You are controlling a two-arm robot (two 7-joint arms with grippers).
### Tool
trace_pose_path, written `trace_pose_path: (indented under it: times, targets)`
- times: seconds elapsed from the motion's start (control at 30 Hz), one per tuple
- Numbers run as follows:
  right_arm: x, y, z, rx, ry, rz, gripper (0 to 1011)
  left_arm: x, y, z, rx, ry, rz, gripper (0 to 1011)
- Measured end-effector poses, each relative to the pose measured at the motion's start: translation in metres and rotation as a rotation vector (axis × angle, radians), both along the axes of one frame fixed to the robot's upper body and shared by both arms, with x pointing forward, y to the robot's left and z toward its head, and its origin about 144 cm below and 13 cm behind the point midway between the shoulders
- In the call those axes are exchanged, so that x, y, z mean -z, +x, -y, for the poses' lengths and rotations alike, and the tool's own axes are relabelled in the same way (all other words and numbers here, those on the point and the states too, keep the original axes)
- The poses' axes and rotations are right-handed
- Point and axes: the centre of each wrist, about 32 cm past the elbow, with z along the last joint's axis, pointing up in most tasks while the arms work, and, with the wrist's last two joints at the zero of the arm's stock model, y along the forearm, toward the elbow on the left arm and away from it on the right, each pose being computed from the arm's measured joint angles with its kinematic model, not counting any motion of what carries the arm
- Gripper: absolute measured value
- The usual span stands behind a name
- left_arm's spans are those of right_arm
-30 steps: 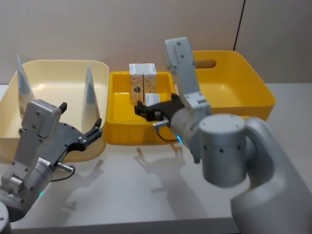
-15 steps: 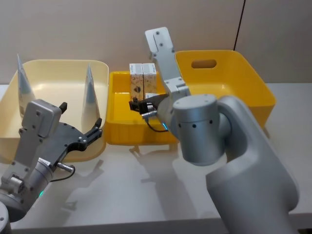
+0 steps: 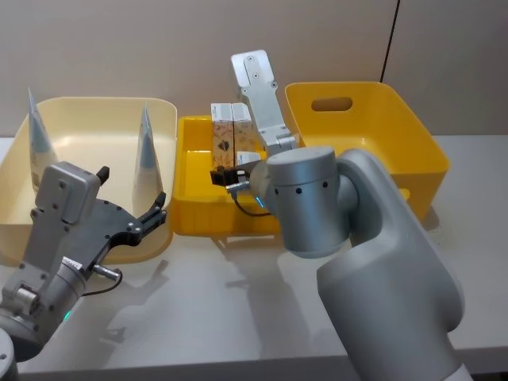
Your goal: Bimanual collaborative sorting of washing and personal care products
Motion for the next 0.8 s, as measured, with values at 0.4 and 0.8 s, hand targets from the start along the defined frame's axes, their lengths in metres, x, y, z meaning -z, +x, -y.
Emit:
trace_pose_path:
  times: [0.4, 0.8]
  targets:
    - [0.005, 0.01, 0.002, 0.067, 0.067, -0.032, 998, 0.0, 0.0, 0.0, 0.0, 0.0, 0.0, 1002]
    - [0.013, 0.014, 0.002, 0.088, 0.114, -0.052, 998, 0.0, 0.0, 0.0, 0.0, 0.0, 0.0, 1002]
